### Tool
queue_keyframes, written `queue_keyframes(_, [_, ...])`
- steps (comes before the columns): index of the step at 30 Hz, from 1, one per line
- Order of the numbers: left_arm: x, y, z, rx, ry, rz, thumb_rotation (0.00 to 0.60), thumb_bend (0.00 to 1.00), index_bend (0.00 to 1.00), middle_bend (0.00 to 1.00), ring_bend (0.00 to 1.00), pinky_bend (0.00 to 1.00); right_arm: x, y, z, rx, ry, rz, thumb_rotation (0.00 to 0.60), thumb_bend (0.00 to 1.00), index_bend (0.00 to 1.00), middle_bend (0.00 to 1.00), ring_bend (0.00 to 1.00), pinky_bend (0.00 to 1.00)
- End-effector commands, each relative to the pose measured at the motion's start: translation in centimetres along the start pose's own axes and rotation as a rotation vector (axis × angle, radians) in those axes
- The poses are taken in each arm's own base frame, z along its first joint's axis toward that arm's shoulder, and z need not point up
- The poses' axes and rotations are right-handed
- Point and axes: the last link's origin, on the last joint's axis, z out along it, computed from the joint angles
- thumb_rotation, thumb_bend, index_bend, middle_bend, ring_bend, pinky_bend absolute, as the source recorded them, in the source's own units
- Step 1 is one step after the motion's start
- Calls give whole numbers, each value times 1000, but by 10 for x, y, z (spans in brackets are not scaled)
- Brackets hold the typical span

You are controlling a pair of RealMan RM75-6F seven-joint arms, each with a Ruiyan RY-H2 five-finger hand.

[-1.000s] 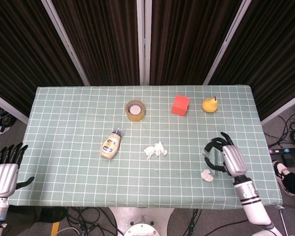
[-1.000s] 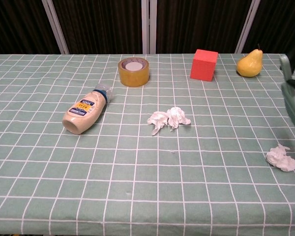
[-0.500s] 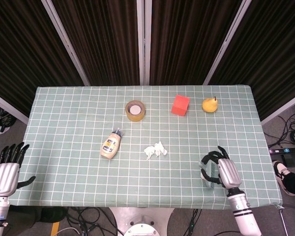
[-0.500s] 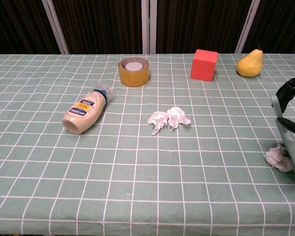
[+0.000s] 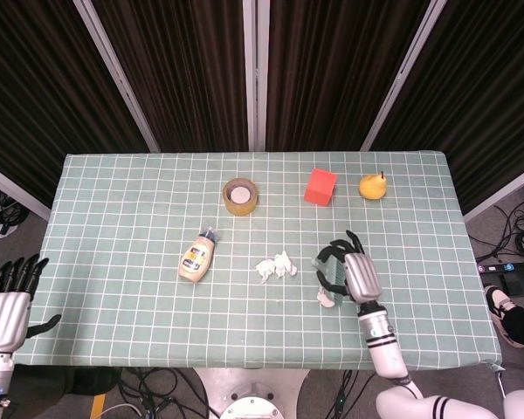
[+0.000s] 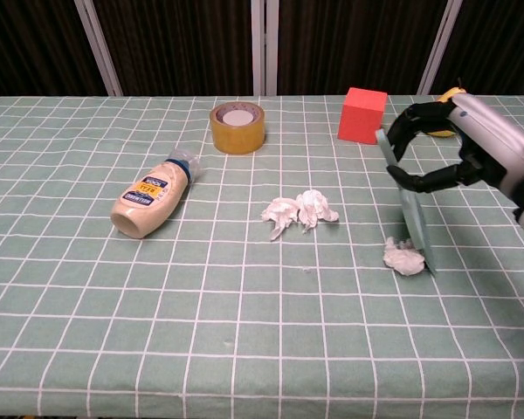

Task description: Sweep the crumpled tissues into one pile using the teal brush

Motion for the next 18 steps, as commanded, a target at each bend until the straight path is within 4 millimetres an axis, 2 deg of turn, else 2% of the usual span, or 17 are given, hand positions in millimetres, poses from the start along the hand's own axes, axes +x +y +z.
queue_keyframes(1, [1, 0, 0, -2, 3, 1, 600, 13, 87, 39, 0, 0, -15, -17, 22, 35, -11, 39, 600, 475, 644, 589, 239, 41])
queue_keyframes(7, [3, 1, -1, -5, 6, 3, 600, 14, 87, 39, 0, 0, -26, -35, 43, 81, 1, 54, 600, 477, 644, 588, 240, 39])
queue_keyframes(10, [2, 1, -1, -3, 4, 1, 600, 13, 87, 39, 0, 0, -27, -40, 47, 97, 6, 51, 600, 473, 644, 588, 240, 39])
queue_keyframes(12, [2, 0, -2, 0, 2, 0, 600, 14, 87, 39, 0, 0, -23, -40, 47, 105, 22, 41, 600, 473, 644, 588, 240, 39])
queue_keyframes(18, [0, -1, -1, 0, -3, -4, 600, 13, 87, 39, 0, 0, 8, -37, 44, 122, 94, 33, 600, 473, 644, 588, 240, 39])
